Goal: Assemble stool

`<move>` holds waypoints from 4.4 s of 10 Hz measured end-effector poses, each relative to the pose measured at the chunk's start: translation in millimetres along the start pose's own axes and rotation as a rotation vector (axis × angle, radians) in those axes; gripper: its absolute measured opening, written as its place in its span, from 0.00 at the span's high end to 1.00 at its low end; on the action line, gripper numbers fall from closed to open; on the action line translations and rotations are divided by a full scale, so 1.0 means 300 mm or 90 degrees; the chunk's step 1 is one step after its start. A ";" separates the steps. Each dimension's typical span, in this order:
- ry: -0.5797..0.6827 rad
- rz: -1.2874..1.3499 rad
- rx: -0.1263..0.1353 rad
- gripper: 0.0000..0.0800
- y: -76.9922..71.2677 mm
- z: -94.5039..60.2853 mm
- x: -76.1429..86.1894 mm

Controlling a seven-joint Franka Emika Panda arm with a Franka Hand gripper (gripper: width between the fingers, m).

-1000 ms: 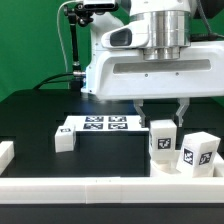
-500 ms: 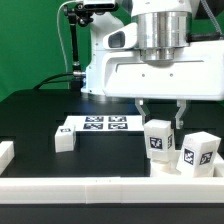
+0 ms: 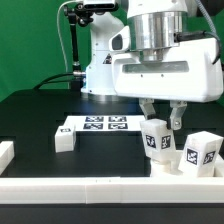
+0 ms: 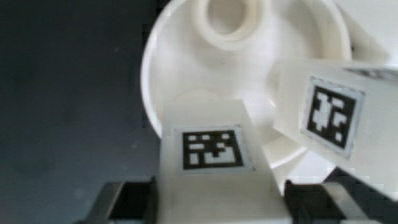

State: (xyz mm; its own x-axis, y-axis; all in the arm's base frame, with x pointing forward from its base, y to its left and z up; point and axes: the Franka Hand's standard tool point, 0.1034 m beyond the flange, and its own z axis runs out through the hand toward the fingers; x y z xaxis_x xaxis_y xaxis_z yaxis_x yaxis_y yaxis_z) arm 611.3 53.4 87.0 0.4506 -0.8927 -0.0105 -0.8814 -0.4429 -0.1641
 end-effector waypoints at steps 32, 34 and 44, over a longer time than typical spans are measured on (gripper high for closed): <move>-0.030 -0.505 -0.007 0.19 -0.037 -0.073 -0.016; -0.002 -0.692 0.001 0.19 -0.024 -0.061 0.010; -0.013 -1.185 -0.042 0.19 -0.001 -0.044 0.012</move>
Offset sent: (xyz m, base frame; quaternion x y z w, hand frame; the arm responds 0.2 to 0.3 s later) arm 0.0041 0.0016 0.0020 0.0125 -0.0112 0.2254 0.9741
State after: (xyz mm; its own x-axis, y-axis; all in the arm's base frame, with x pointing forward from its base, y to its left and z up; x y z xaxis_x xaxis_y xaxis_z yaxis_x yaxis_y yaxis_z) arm 611.4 49.3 99.9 0.7226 0.6834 0.1040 0.6817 -0.7295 0.0565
